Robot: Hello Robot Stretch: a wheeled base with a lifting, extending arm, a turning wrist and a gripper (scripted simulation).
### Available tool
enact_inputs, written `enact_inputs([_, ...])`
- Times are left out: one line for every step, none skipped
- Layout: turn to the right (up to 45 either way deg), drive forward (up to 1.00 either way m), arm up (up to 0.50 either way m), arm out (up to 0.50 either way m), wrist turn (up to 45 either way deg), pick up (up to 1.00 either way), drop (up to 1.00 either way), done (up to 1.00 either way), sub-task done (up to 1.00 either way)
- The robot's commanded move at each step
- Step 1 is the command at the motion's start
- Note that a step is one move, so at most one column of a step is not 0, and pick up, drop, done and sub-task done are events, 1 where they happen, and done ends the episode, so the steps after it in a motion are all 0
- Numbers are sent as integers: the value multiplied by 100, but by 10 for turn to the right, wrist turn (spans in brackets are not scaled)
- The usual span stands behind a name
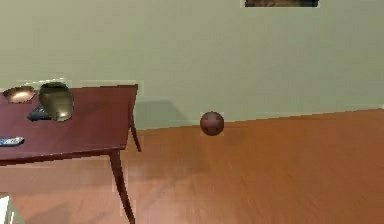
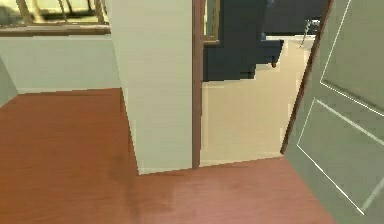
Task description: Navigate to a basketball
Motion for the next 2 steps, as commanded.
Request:
enact_inputs([0, 45, 0, 0, 0, 0, 0, 0, 0])
enact_inputs([150, 0, 0, 0, 0, 0, 0, 0, 0])
